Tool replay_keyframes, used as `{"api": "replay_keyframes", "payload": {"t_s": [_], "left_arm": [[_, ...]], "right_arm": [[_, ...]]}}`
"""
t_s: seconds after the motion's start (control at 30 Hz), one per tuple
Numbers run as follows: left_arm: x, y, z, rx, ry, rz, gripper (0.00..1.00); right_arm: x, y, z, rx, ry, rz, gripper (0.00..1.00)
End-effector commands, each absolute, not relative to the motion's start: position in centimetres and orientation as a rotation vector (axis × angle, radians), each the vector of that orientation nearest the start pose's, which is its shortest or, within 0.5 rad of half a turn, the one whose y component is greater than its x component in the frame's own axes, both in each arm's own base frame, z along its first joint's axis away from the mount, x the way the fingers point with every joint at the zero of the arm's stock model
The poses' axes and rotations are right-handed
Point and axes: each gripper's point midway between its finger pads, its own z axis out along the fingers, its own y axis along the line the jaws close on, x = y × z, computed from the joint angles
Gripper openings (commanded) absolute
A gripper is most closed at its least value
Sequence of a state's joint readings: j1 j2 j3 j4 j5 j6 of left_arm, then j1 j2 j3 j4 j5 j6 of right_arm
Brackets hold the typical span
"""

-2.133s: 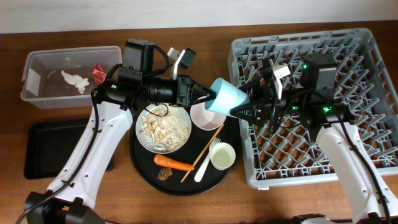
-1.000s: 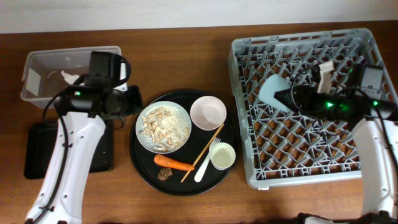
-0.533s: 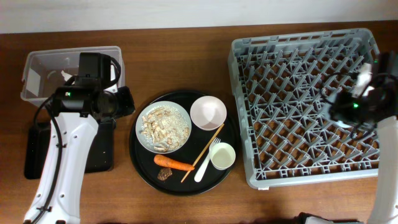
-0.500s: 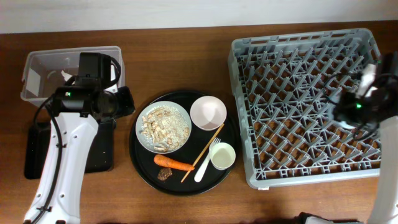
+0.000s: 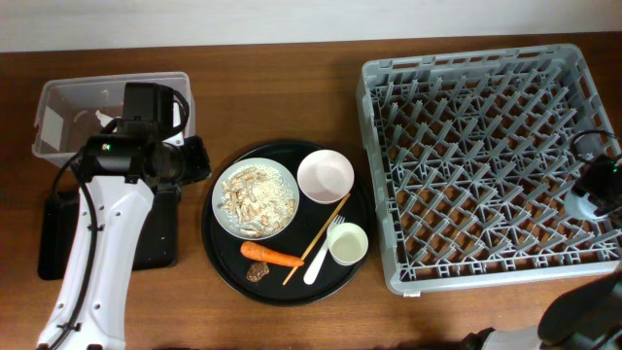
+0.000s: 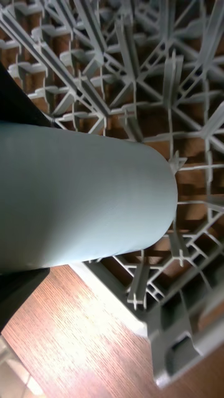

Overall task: Sort waste into correct bins and load items into the dishwasher rack
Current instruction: 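Place the blue cup upside down in the rack's right side with right gripper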

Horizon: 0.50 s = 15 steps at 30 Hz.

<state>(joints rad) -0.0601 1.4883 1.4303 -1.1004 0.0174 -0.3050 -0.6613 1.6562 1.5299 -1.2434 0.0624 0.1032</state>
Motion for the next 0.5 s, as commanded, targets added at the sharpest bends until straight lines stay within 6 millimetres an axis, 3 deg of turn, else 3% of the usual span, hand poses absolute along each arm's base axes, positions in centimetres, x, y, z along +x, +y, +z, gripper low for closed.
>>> {"api": "replay_keyframes", "payload": {"t_s": [0.0, 0.23, 0.3, 0.37, 0.47], "left_arm": [[34.1, -2.0, 19.9, -0.313, 2.713, -0.102, 0.40], [33.9, -2.0, 19.8, -0.314, 2.723, -0.100, 0.40], [33.9, -1.9, 19.8, -0.314, 2.724, -0.100, 0.41], [33.9, -1.9, 19.8, -0.314, 2.724, -0.100, 0.41], [33.8, -2.0, 19.8, -0.314, 2.725, -0.100, 0.41]], "right_arm": [[26.8, -22.5, 15.0, 1.150, 2.770, -0.155, 0.47], [27.1, -22.9, 11.5, 1.184, 2.859, -0.123, 0.51], [27.1, -22.9, 11.1, 1.188, 2.870, -0.118, 0.61], [27.2, -22.9, 11.1, 1.187, 2.869, -0.117, 0.99], [27.4, -22.6, 11.2, 1.184, 2.863, -0.089, 0.99]]}}
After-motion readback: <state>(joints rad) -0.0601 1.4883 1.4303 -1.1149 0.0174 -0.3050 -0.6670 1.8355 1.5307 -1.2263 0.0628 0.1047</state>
